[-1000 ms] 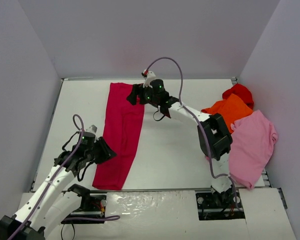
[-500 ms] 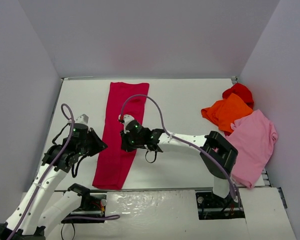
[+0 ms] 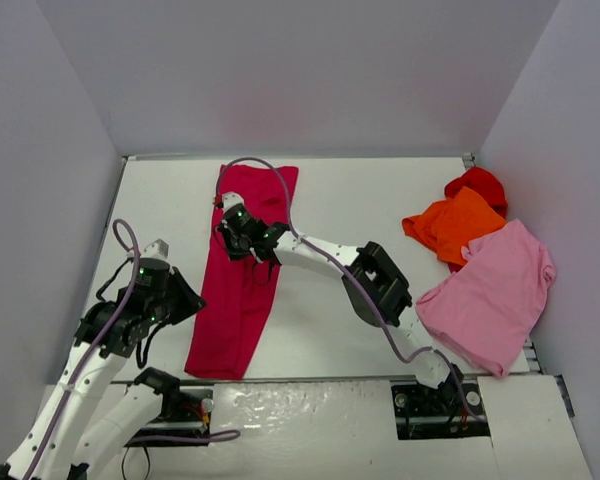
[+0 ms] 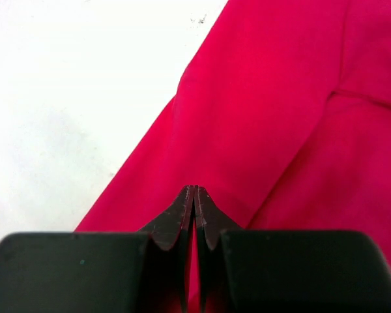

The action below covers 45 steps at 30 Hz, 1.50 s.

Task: Fold and stack the t-shirts
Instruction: Rotate the tshirt 90 degrees, then grab the bottom of the folded rectangular tshirt with both arms

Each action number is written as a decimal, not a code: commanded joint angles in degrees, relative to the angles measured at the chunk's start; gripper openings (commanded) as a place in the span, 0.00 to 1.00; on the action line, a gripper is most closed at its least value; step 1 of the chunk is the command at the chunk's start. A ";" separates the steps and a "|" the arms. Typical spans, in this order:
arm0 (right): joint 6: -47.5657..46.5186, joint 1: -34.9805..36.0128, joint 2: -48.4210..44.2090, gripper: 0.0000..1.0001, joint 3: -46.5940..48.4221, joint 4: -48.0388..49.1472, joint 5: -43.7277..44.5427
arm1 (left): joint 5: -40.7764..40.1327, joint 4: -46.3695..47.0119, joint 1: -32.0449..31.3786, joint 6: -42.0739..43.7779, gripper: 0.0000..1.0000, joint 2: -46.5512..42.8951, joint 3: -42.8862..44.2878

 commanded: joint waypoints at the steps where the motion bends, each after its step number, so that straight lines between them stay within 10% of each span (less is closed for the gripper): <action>1: -1.62 -1.58 2.94 0.00 4.73 -3.00 -1.92 | 1.22 1.83 0.36 -0.05 0.00 1.71 0.72; 31: -10.69 -14.56 -4.95 0.00 -17.49 0.15 -3.92 | 3.88 6.72 0.45 -2.09 0.00 3.06 -1.82; 33: -8.90 -13.80 -7.94 0.17 -18.05 2.88 -5.55 | 4.57 8.24 0.45 -1.85 0.00 2.93 -2.67; 36: -7.34 -10.53 -12.75 0.72 -17.75 2.83 -2.90 | 6.44 12.86 0.45 -1.44 0.08 2.47 -4.54; 41: 0.69 -6.19 -23.59 0.85 -20.01 0.94 0.39 | 11.23 17.67 0.54 0.06 0.55 7.58 -3.30; 45: 8.02 -4.97 -32.60 0.85 -29.82 0.94 0.71 | 16.80 18.29 0.54 1.17 0.68 15.96 -0.69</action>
